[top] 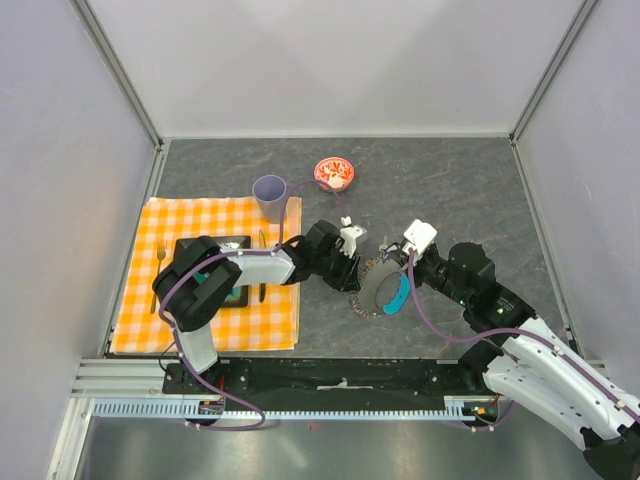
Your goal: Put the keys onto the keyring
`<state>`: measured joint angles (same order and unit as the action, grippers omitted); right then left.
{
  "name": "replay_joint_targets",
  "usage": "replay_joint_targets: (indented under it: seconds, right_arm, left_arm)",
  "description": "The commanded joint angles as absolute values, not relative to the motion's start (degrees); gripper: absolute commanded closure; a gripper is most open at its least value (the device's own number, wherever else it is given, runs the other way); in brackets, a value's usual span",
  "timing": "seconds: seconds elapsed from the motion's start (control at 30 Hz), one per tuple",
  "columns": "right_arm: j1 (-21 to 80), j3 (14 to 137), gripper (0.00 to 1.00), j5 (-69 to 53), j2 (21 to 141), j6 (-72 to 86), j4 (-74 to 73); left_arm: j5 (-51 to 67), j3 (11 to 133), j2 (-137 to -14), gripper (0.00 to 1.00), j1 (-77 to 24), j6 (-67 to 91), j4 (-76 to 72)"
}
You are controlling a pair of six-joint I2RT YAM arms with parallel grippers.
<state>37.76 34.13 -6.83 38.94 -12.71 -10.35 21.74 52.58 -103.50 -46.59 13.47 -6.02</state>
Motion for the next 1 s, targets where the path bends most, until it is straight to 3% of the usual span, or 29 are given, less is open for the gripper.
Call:
replay_joint_targets:
  seconds: [0.0,0.1,0.13,0.23,0.47,0.73,0.8,0.93,0.97]
  right_arm:
    - [37.97,34.45,1.00,-7.65,37.79,-11.60,-8.26]
    - [37.97,34.45,1.00,-7.82,37.79,-11.51,-8.09]
    - [37.97,34.54,1.00,-8.00,37.71,-11.51,-8.09]
    - [38.06,34.45,1.00,-8.09,37.62,-11.43,-8.09]
    - [37.97,34.54,1.00,-8.79,37.44,-11.25,-7.91]
    - [37.97,34.45,1.00,-8.62,37.09,-11.16,-8.00]
    - [37.97,34.45,1.00,-8.53,37.00,-11.25,-8.00]
    - [37.97,34.45,1.00,-8.44,36.91,-11.25,-8.00]
    - [37.97,34.45,1.00,-8.70,37.00,-11.25,-7.91]
  left_arm:
    - [22.07,53.44,-104.50,0.64,-47.81,17.04,-4.75]
    - [20.05,53.26,-104.33,0.76,-48.34,18.97,-4.75]
    - [19.08,53.00,-103.98,0.85,-48.51,19.51,-4.83]
    - [13.29,50.28,-100.82,0.98,-48.43,22.05,-5.54]
    - [0.62,42.73,-90.98,0.98,-48.43,27.07,-4.92]
    - [2.72,44.47,-91.84,0.98,-49.74,26.11,-7.12]
    - [4.12,45.35,-92.63,0.92,-49.75,25.49,-7.82]
    - [4.13,46.32,-93.16,0.60,-49.66,22.94,-7.74]
    - [4.30,46.75,-93.51,0.57,-49.66,22.16,-7.65]
